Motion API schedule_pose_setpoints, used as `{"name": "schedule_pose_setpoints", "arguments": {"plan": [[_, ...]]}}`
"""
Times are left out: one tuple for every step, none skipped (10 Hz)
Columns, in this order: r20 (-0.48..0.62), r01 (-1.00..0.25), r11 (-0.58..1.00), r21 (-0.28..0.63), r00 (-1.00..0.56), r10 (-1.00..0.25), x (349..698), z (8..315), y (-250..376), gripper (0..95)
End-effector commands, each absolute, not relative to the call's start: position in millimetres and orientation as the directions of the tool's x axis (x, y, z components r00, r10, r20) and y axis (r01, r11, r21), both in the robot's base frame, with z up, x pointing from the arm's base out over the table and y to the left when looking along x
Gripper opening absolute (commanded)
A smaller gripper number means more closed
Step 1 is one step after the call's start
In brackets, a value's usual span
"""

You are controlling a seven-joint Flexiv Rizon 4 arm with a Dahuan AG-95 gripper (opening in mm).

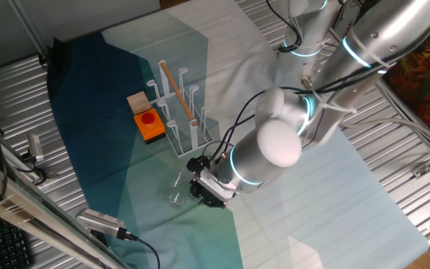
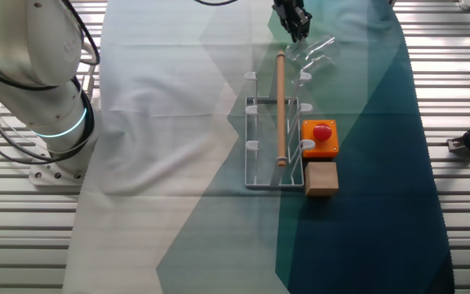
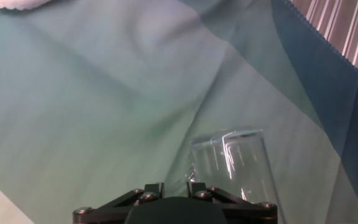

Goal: Put the cup on the cup rack

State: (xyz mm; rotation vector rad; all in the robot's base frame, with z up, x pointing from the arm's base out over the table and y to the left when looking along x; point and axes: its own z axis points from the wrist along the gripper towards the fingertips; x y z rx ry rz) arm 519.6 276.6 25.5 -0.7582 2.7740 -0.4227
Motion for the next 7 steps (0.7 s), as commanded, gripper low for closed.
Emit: {"name": "schedule_pose_setpoints", "arguments": {"plan": [[-0.130, -0.433, 0.828, -0.355, -0.854, -0.503, 520.6, 22.6, 278.0, 19.0], [-0.124, -0.431, 0.824, -0.367, -0.855, -0.503, 521.0, 22.9, 278.2, 19.0], [-0.119, -0.434, 0.821, -0.371, -0.855, -0.505, 521.9, 23.3, 278.6, 19.0], [-0.115, -0.434, 0.819, -0.375, -0.855, -0.506, 522.6, 23.6, 278.9, 19.0], [-0.114, -0.435, 0.819, -0.374, -0.855, -0.506, 523.6, 23.2, 278.9, 19.0], [-0.114, -0.435, 0.819, -0.375, -0.855, -0.506, 524.2, 22.5, 278.7, 19.0], [-0.111, -0.435, 0.815, -0.381, -0.854, -0.508, 525.8, 21.1, 278.2, 19.0]]}}
